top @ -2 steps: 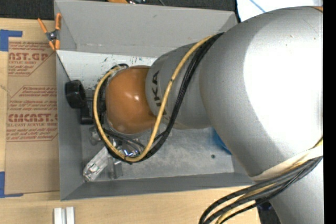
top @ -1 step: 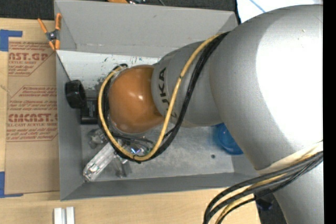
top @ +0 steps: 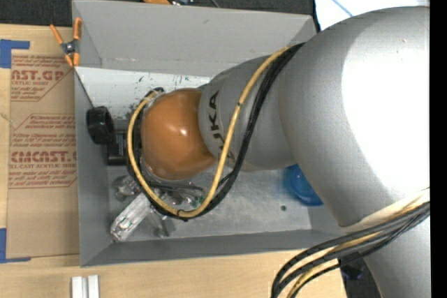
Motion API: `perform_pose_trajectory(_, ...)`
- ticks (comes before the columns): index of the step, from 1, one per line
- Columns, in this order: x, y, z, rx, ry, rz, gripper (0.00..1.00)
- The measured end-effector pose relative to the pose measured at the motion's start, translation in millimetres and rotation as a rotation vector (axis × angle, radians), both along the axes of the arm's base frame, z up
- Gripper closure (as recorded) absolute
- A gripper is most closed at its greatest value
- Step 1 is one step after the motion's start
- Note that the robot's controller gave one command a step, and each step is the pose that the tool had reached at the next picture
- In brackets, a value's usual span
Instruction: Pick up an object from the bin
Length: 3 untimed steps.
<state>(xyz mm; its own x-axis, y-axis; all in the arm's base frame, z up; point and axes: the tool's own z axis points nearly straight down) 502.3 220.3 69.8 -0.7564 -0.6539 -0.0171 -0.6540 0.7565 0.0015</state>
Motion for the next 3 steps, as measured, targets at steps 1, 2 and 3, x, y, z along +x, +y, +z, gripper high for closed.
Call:
perform_pose_trajectory(1, -7.9, -14, 6, 0.001, 0.002, -0.118, 0.00)
perform_pose_trajectory(2, -3.6, 7, 62, 0.005, -0.005, 0.000, 0.00)
perform_pose_trajectory(3, -14.6, -9, 13, 0.006, -0.003, -0.097, 1.00)
